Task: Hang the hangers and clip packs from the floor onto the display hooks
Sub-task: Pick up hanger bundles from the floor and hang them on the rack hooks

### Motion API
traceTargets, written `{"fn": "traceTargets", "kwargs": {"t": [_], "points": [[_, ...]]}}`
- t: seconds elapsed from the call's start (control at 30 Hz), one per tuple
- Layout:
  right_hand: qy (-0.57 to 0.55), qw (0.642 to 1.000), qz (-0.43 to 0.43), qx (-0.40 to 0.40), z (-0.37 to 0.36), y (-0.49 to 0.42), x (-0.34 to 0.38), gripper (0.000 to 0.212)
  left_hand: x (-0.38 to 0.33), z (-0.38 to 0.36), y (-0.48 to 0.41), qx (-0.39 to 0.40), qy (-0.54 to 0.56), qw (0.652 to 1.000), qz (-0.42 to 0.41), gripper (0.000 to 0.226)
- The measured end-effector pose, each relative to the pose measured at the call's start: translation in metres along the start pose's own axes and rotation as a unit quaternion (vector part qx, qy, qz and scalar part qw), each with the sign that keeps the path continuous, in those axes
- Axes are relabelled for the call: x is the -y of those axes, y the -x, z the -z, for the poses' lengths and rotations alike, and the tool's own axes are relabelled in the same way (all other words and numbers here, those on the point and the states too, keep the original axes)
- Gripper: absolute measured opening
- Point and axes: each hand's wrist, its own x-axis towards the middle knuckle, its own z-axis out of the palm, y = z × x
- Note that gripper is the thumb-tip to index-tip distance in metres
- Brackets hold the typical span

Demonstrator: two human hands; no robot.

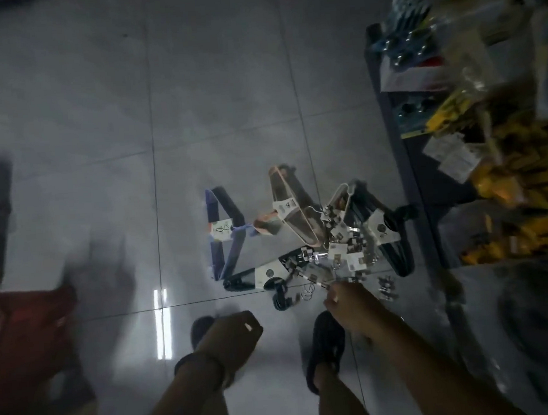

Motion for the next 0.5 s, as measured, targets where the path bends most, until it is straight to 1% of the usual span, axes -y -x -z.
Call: {"fn": "traceTargets", "kwargs": {"t": [0.07, 0.17, 0.23, 0.3, 0.37, 0.4, 0.43, 0.47, 0.5], "points": [[0.02, 1.0, -0.007, 0.005, -0.011, -0.054, -0.005, 0.019, 0.021, -0.008, -0.058, 0.006, 0.003, 1.0, 0.016, 0.024], [0.054, 0.998, -0.013, 0.021, -0.036, -0.147, -0.012, 0.016, 0.062, -0.018, -0.151, -0.008, 0.02, 0.998, 0.064, 0.029], [0.077, 0.997, -0.018, 0.014, -0.055, -0.214, -0.015, 0.016, 0.093, -0.027, -0.217, -0.006, 0.012, 0.999, 0.05, 0.032], [0.112, 0.993, -0.015, -0.014, -0.074, -0.278, -0.011, 0.019, 0.125, -0.037, -0.283, 0.004, 0.007, 0.999, 0.05, 0.029], [0.159, 0.986, -0.006, -0.054, -0.088, -0.339, -0.001, 0.028, 0.154, -0.048, -0.344, -0.004, 0.036, 0.997, 0.067, 0.023], [0.178, 0.981, -0.004, -0.074, -0.096, -0.368, 0.004, 0.031, 0.169, -0.055, -0.373, -0.025, 0.059, 0.995, 0.073, 0.027], [0.189, 0.978, -0.006, -0.094, -0.103, -0.396, 0.009, 0.032, 0.179, -0.059, -0.398, -0.051, 0.067, 0.994, 0.073, 0.037], [0.194, 0.975, -0.009, -0.112, -0.109, -0.421, 0.011, 0.034, 0.195, -0.067, -0.426, -0.076, 0.067, 0.992, 0.072, 0.045], [0.193, 0.974, -0.011, -0.121, -0.116, -0.442, 0.013, 0.035, 0.207, -0.073, -0.448, -0.095, 0.062, 0.99, 0.079, 0.048]]}}
